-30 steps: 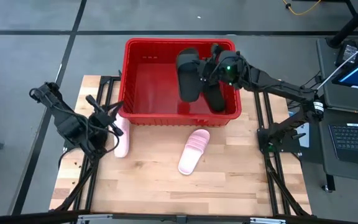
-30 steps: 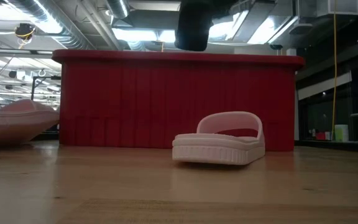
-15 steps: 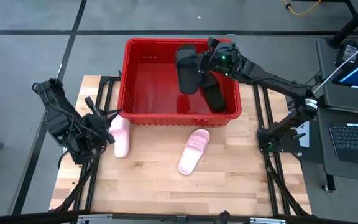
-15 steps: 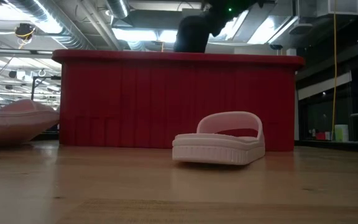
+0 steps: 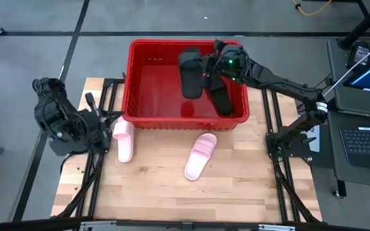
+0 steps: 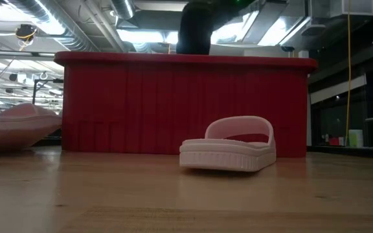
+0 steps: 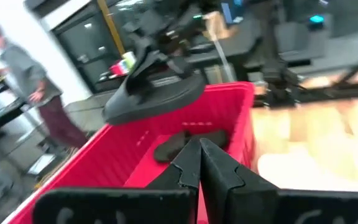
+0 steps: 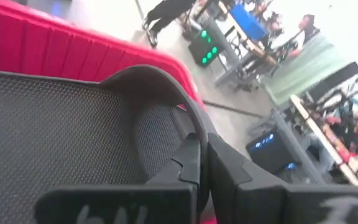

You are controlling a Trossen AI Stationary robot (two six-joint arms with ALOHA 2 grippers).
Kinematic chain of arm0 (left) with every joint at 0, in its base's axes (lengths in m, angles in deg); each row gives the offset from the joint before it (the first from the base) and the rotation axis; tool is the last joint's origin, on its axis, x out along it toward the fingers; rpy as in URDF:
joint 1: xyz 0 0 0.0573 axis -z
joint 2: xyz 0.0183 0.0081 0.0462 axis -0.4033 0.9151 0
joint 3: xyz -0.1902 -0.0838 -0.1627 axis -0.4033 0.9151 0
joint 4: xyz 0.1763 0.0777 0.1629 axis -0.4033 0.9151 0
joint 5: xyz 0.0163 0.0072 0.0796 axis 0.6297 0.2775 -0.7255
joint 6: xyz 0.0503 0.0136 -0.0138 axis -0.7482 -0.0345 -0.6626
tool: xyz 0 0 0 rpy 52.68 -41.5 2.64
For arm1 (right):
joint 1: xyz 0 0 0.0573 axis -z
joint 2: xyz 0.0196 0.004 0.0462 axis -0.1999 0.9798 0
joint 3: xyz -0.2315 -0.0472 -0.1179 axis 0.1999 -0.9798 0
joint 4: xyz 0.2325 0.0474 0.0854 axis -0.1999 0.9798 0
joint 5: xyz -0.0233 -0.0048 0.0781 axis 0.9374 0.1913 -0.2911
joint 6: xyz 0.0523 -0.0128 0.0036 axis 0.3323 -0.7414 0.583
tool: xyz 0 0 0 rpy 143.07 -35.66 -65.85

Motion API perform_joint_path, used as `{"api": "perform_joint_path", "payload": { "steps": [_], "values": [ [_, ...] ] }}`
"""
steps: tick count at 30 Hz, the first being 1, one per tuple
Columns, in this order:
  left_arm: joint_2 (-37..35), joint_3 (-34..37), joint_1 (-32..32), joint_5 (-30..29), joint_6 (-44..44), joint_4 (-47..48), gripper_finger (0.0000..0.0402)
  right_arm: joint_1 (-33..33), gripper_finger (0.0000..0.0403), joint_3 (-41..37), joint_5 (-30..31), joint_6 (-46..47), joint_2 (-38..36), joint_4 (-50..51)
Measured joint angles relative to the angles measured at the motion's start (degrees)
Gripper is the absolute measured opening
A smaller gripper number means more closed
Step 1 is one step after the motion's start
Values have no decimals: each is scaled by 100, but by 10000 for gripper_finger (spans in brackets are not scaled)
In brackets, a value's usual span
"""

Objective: Pick and place slides into bin
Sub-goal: Put the black slide into the bin

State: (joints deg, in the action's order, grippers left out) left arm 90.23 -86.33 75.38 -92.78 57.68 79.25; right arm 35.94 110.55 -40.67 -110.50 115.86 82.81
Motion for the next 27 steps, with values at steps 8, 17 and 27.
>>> {"api": "perform_joint_path", "payload": {
  "steps": [8,17,27],
  "values": [
    [-377,-33,-624,1320,-2102,-1422,1,7,16,-7,82,30,59,249],
    [-942,589,-1927,2767,-3414,-2667,1,116,16,-128,30,49,76,147],
    [-1224,1075,-3208,4032,-3784,-3248,1,514,16,-1135,-247,146,100,-598]
  ]
}}
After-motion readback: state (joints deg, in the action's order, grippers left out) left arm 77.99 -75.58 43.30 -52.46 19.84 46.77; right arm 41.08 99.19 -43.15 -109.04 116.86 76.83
